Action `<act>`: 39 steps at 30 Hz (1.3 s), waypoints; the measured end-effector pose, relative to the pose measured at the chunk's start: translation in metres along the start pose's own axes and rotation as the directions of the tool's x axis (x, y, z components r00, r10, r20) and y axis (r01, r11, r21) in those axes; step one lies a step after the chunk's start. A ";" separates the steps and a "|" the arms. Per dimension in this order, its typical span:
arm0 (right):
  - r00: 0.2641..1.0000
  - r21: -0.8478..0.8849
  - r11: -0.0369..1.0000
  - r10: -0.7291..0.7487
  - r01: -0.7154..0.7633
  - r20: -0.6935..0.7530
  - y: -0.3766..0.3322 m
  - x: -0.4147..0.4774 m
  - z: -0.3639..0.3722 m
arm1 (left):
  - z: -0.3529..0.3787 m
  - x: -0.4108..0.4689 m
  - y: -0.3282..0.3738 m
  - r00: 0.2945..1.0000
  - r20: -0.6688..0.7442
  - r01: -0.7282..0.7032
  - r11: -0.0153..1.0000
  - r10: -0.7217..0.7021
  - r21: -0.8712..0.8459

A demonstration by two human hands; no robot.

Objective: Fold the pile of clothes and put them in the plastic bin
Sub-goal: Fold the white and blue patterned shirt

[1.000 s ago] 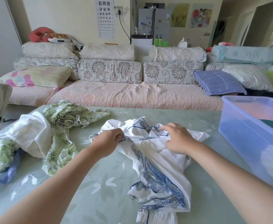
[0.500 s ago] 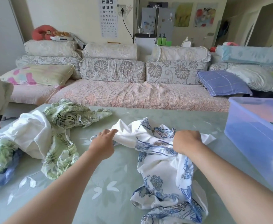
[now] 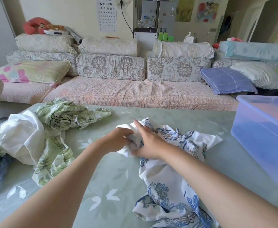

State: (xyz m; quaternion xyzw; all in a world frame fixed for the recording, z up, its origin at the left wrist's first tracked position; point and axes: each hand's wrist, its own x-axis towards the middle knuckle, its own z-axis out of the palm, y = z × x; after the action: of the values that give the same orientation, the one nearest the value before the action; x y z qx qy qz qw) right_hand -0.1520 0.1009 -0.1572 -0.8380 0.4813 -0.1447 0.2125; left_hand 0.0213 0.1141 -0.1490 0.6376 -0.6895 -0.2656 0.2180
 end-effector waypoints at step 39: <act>0.867 -0.560 0.689 0.485 -0.460 -0.116 0.177 -0.113 -0.128 | 0.107 0.050 0.136 0.904 0.416 -0.021 0.983 0.096 -0.183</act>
State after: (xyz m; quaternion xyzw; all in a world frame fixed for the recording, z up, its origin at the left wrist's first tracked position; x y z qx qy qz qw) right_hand -0.3972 0.0925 -0.1379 -0.7128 0.6964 0.0827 -0.0080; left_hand -0.1556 0.0800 -0.1453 0.5223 -0.7134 -0.4499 0.1260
